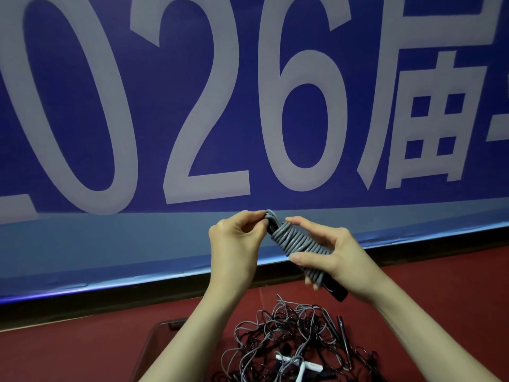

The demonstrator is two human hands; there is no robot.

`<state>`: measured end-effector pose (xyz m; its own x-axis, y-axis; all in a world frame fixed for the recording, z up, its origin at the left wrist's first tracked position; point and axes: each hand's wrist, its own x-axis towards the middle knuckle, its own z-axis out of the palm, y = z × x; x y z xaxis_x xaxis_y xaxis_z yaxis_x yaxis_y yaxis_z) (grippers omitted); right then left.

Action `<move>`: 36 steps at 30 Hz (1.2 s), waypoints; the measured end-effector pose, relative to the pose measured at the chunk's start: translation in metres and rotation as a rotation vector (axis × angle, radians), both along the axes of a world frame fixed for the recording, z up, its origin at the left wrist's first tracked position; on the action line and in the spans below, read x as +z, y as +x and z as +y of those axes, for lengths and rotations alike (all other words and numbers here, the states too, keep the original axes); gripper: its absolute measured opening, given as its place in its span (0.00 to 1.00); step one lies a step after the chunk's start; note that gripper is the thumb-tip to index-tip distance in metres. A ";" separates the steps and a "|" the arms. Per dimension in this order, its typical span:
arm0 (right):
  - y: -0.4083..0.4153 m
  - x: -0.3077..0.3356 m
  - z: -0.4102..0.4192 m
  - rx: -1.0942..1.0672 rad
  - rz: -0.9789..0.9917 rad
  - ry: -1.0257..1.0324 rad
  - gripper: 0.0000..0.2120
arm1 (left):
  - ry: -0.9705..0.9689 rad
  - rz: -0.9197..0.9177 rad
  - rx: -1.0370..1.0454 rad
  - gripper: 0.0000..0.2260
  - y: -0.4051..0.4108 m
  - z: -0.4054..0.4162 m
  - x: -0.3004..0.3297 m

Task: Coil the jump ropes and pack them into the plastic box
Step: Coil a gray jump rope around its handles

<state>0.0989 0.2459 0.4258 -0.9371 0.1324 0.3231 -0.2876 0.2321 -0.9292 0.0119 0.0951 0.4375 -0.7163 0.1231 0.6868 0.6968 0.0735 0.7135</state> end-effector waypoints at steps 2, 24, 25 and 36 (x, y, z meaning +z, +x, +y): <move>-0.002 0.001 0.001 -0.016 0.012 0.020 0.29 | 0.025 0.021 0.013 0.05 -0.001 0.002 -0.002; 0.000 0.003 0.012 -0.005 -0.045 0.067 0.27 | -0.169 -0.262 -0.473 0.06 -0.024 -0.013 -0.003; 0.000 0.003 0.013 0.007 -0.058 0.062 0.27 | -0.190 -0.284 -0.489 0.07 -0.025 -0.015 -0.004; 0.007 0.012 0.021 0.073 -0.073 0.045 0.27 | -0.005 -0.516 -0.614 0.04 -0.021 -0.015 -0.005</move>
<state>0.1056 0.2669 0.4375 -0.9649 0.0495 0.2578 -0.2374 0.2545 -0.9375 -0.0091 0.0805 0.4328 -0.7468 0.6006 0.2857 0.1962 -0.2115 0.9575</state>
